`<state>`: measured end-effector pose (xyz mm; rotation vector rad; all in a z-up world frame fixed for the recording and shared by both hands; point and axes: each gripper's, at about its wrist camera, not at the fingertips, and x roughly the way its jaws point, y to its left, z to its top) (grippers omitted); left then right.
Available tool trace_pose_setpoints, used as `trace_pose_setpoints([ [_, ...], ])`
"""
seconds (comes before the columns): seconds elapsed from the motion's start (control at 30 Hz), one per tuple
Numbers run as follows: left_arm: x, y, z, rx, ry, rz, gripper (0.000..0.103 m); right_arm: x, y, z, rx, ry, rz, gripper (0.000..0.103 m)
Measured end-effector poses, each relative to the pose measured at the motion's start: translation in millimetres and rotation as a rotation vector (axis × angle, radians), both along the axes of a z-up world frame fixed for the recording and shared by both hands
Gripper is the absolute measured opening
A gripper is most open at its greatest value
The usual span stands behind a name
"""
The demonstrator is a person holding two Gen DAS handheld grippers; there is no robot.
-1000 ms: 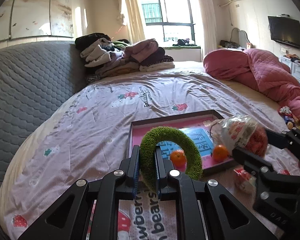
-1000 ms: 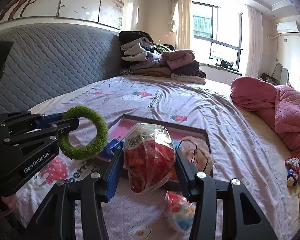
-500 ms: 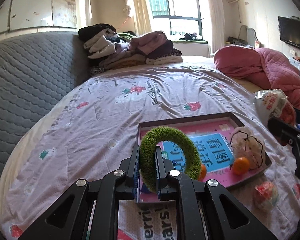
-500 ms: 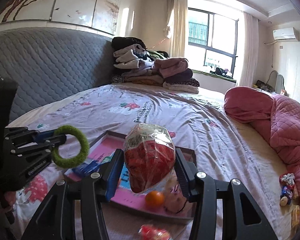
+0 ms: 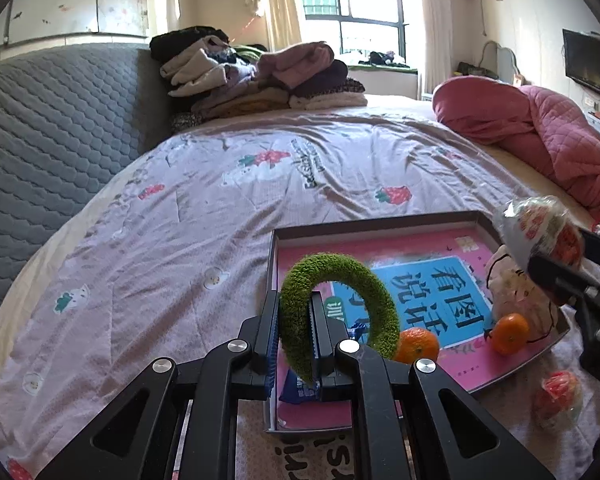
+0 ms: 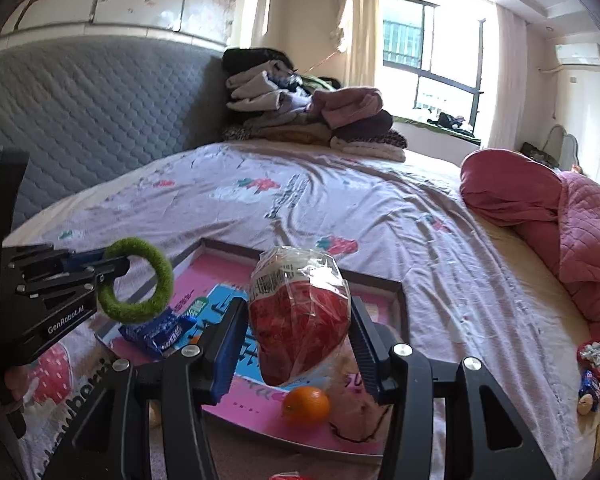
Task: Organize objects
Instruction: 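Carry green ring in left gripper while right gripper carries red egg to tray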
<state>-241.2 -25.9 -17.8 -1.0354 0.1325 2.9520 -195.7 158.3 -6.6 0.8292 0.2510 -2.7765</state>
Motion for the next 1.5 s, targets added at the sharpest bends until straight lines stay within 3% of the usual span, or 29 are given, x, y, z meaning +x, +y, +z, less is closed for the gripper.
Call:
trace_pose_setpoints([
  [0.4, -12.1, -3.7, -25.5, -0.009, -0.052, 0.007, 0.013, -21.1, -18.9, -38.7, 0.085, -0.091, 0.027, 0.050],
  [1.23, -23.4, -2.9, -47.1, 0.008, -0.126, -0.019, 0.015, -37.4, -39.2, -73.0, 0.241, -0.236, 0.077, 0.051],
  [1.5, -28.1, -4.5, -50.6, 0.021, -0.148, -0.017, 0.025, -39.7, -36.7, -74.1, 0.240, -0.256, 0.060, 0.051],
])
